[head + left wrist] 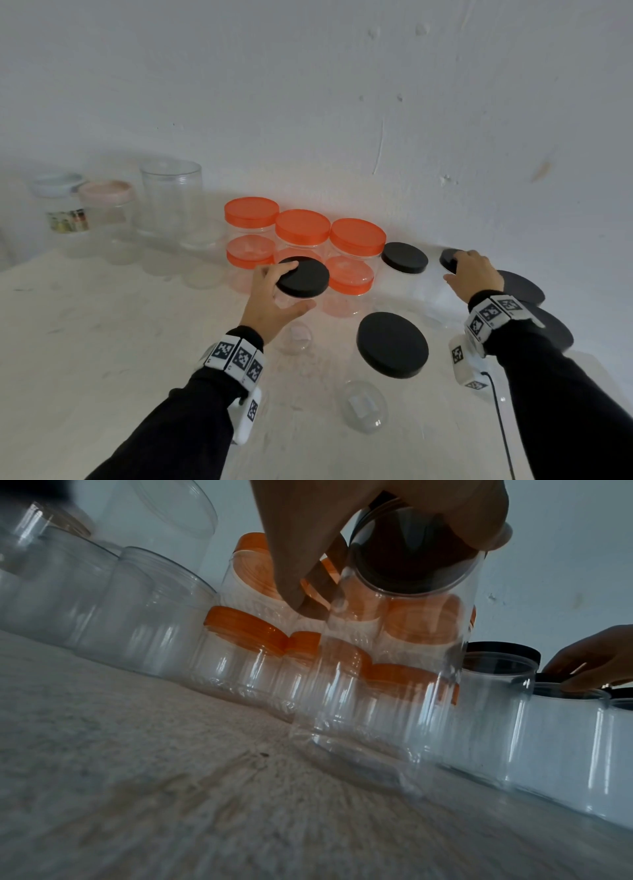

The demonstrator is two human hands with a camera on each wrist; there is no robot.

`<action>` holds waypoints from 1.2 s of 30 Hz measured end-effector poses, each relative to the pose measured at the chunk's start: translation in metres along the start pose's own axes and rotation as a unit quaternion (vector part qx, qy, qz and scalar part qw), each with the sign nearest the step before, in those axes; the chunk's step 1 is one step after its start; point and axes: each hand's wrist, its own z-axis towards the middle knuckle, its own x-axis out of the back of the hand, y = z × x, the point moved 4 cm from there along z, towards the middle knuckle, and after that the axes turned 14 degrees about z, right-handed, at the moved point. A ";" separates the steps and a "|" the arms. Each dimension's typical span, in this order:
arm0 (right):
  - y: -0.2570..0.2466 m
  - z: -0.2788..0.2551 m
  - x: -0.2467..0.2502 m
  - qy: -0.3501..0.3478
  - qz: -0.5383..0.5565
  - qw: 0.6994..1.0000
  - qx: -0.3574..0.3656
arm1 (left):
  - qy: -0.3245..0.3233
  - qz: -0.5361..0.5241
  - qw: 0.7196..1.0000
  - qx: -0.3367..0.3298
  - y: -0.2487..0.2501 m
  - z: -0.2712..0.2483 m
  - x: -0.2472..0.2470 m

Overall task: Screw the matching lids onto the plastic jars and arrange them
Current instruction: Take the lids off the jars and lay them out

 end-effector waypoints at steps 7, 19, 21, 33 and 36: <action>-0.001 -0.003 0.002 -0.002 -0.015 0.999 0.041 | 0.002 -0.004 1.000 -0.007 -0.001 0.001 -0.001; -0.016 -0.013 0.000 -0.005 -0.031 0.996 0.081 | -0.002 -0.008 1.000 -0.004 -0.001 0.001 -0.001; -0.017 -0.015 0.001 -0.002 -0.025 0.996 0.081 | -0.001 -0.008 1.000 -0.003 -0.001 0.001 0.000; -0.047 -0.060 0.032 -0.021 0.233 0.961 0.149 | 0.007 -0.007 1.000 0.011 -0.001 0.000 0.000; -0.071 -0.106 0.041 -0.069 0.285 0.930 0.224 | 0.008 -0.001 1.000 0.013 0.000 -0.001 0.000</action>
